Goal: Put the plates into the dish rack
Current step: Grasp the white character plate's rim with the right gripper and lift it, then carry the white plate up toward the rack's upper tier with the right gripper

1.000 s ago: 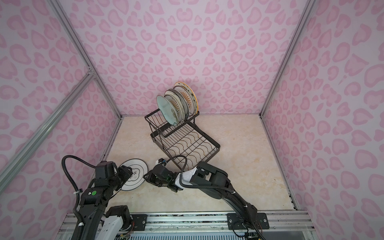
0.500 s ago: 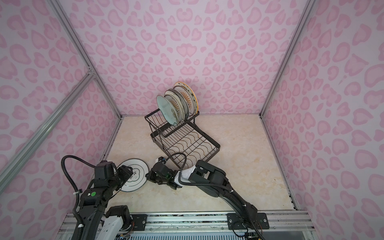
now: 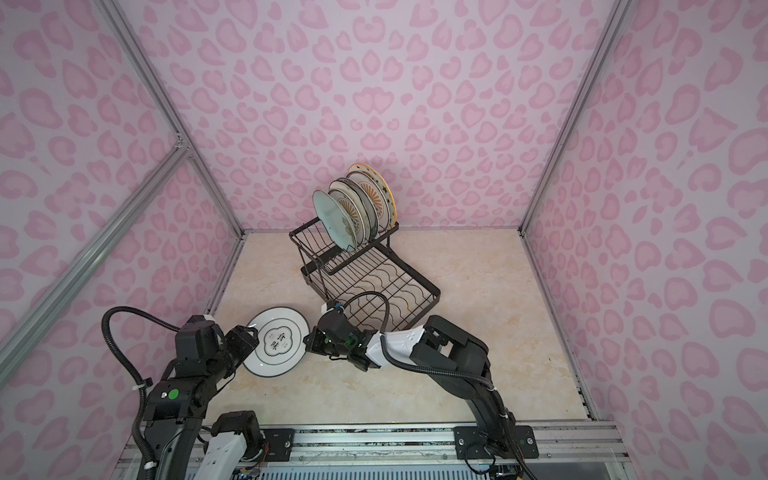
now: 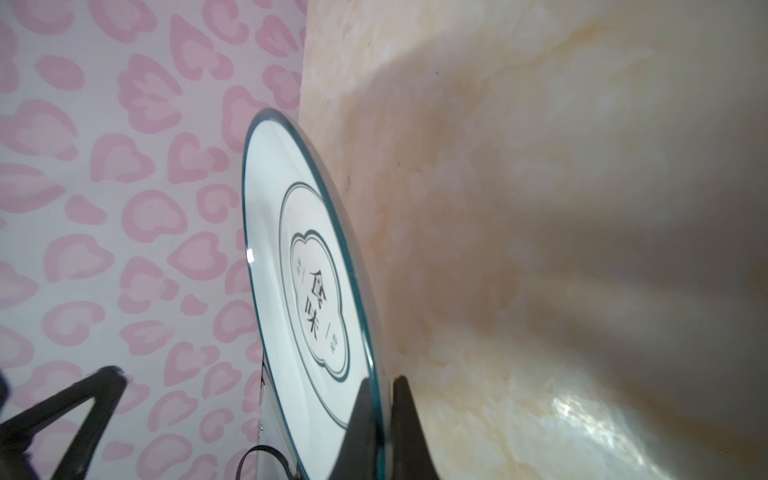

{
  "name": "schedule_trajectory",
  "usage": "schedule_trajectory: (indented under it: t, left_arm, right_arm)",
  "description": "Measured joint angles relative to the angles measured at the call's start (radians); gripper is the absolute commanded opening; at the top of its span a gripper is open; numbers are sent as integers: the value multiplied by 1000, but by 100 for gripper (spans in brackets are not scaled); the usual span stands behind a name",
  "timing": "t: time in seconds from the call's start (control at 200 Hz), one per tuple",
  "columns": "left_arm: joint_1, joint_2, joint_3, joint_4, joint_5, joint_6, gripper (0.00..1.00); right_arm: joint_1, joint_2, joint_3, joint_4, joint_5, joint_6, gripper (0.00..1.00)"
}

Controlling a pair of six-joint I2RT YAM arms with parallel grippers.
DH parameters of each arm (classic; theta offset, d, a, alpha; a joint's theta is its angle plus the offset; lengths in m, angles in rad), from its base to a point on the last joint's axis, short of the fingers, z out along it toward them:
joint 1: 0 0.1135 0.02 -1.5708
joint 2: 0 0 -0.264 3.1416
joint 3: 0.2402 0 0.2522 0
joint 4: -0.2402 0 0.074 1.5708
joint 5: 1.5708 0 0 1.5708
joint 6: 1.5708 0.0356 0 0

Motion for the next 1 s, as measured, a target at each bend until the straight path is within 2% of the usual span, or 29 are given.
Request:
schedule_trajectory:
  t: [0.32, 0.5, 1.0]
  left_arm:
    - [1, -5, 92, -61, -24, 27, 57]
    - [1, 16, 101, -63, 34, 37, 57]
    - [2, 43, 79, -21, 154, 56, 55]
  right_arm:
    - [-81, -171, 48, -172, -41, -145, 0]
    - [-117, -212, 89, -254, -80, -209, 0]
    - [-167, -282, 67, -275, -200, -235, 0]
